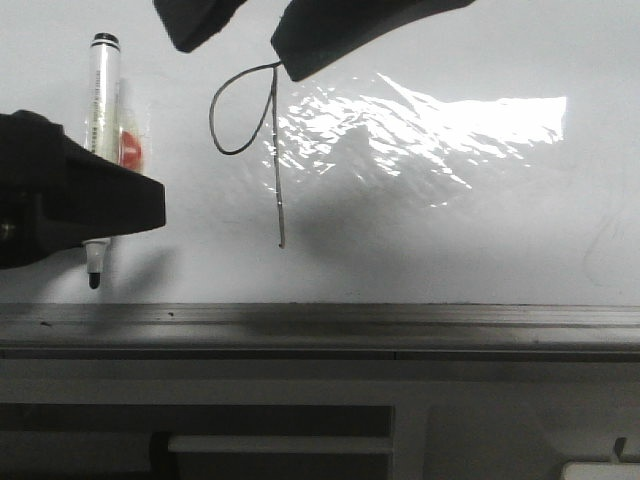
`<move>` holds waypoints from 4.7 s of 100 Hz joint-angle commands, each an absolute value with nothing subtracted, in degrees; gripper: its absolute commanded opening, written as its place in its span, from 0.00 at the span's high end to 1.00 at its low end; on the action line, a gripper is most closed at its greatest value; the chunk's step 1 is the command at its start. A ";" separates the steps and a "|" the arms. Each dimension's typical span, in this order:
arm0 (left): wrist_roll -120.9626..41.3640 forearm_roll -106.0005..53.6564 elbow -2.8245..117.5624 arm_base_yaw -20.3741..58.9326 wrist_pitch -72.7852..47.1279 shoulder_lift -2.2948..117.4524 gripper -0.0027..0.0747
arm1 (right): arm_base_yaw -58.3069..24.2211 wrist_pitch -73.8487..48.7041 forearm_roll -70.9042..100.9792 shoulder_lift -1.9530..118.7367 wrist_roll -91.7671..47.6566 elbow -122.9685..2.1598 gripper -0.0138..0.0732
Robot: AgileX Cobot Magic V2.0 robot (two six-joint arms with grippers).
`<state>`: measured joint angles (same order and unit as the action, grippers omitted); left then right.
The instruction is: Write number 9 on whiteboard
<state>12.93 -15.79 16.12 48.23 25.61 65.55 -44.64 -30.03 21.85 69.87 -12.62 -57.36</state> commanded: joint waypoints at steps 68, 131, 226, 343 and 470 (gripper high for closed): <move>6.13 -14.91 10.48 47.95 20.58 36.71 0.98 | -44.60 7.35 14.73 39.94 -13.10 -27.90 0.92; 6.13 -13.14 6.51 47.95 20.35 33.09 0.99 | -44.60 11.40 14.33 21.63 -13.10 -9.05 0.92; 6.13 -13.14 6.51 47.95 20.35 33.09 0.99 | -44.60 10.98 14.33 21.63 -13.10 -8.96 0.92; -9.75 -12.20 -1.09 16.90 -11.67 -1.54 0.99 | -44.60 10.86 14.33 21.63 -13.10 -8.96 0.92; 6.01 0.00 -1.09 6.26 -17.35 -1.89 0.99 | -44.60 10.96 14.33 21.63 -13.10 -8.96 0.92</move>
